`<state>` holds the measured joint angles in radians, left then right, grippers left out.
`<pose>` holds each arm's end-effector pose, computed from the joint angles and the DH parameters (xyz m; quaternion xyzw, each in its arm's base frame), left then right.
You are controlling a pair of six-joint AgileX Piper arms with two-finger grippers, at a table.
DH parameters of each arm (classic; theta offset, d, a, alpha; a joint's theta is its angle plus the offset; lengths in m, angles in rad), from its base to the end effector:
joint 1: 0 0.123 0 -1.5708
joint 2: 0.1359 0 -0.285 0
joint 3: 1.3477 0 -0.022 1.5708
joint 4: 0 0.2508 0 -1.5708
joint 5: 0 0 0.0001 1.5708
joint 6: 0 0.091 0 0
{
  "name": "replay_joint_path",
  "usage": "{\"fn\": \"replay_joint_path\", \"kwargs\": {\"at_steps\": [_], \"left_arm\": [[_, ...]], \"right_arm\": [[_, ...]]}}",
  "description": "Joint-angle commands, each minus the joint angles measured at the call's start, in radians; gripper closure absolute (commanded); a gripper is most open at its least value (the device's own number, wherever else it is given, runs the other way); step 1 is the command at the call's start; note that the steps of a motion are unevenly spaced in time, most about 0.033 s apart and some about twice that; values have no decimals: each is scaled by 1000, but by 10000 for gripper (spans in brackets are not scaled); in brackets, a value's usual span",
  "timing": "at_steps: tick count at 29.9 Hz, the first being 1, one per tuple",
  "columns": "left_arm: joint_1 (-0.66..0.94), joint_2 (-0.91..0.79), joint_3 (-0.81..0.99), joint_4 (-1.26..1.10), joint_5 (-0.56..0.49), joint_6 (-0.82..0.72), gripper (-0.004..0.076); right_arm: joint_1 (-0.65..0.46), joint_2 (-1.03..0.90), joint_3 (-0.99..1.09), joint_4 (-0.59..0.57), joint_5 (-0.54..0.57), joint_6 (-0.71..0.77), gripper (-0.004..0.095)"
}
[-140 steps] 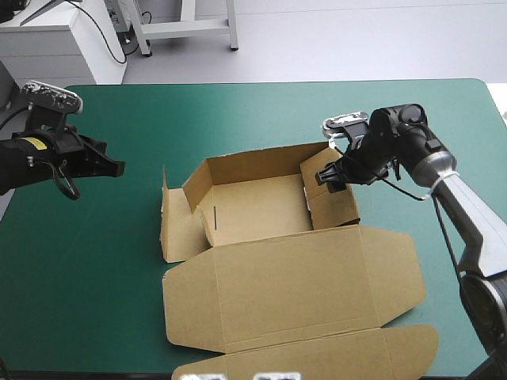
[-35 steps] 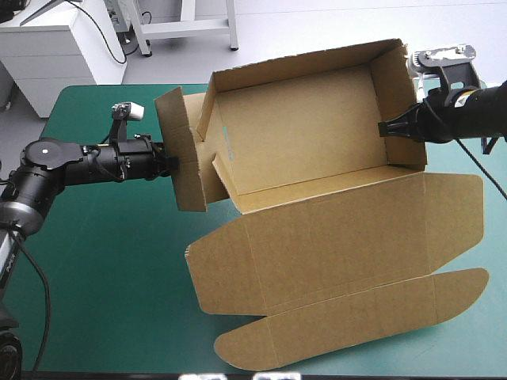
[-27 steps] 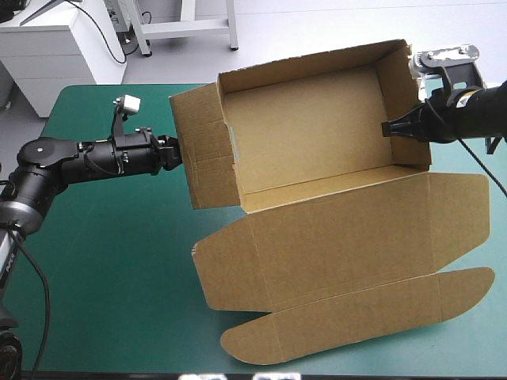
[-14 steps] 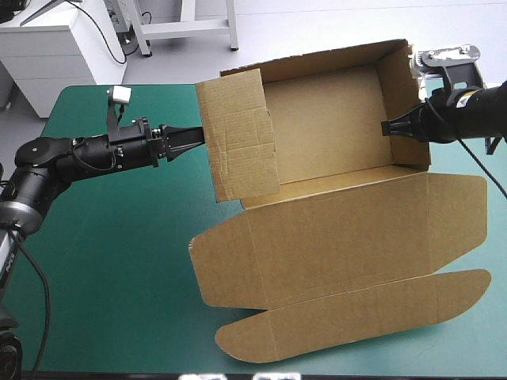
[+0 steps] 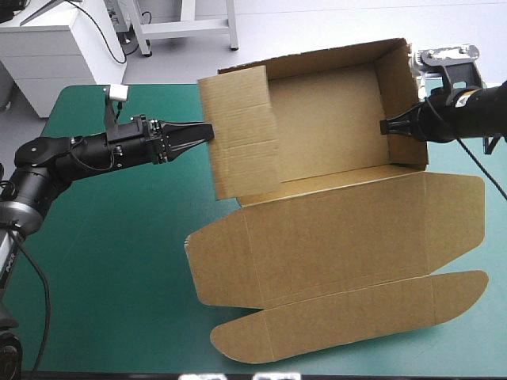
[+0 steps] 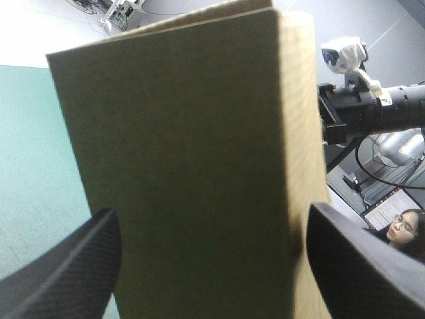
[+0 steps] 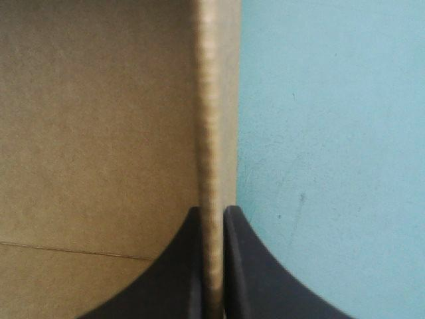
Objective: Fold the box
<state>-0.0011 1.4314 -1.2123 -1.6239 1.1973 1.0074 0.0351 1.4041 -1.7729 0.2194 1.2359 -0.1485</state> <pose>0.2838 -0.0850 0.3969 0.1712 0.6857 -0.5755 0.4114 0.2696 0.0282 0.4758 -0.0907 0.9128 0.0874 0.3885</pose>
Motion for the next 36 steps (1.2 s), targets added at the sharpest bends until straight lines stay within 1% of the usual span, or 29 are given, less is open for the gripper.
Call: {"fn": "replay_joint_path", "kwargs": {"at_steps": [1,5,13,17,20,22,27,32,36], "left_arm": [[-5,-32,-30,-97,95,16,153],[-34,-32,-30,-97,95,34,153],[-50,-32,-56,-80,92,68,153],[-59,-32,-137,-17,76,24,153],[-95,-32,-226,108,17,-66,153],[-134,-32,-286,243,-47,-143,153],[-219,-32,-388,541,-163,-330,153],[-259,-32,-414,702,-279,-489,155],[-289,-32,-414,834,-310,-585,162]], "right_arm": [[-7,-34,-34,45,-76,7,926],[-7,-34,-34,67,-91,7,926],[0,-33,-34,68,-93,46,915],[57,-33,-34,9,-122,90,914],[101,-30,-34,-48,-151,140,914],[118,-26,-34,-50,-170,156,914],[129,-7,-34,-40,-184,179,914],[134,8,-34,-25,-209,185,914],[134,16,-34,-19,-222,188,914]]}}
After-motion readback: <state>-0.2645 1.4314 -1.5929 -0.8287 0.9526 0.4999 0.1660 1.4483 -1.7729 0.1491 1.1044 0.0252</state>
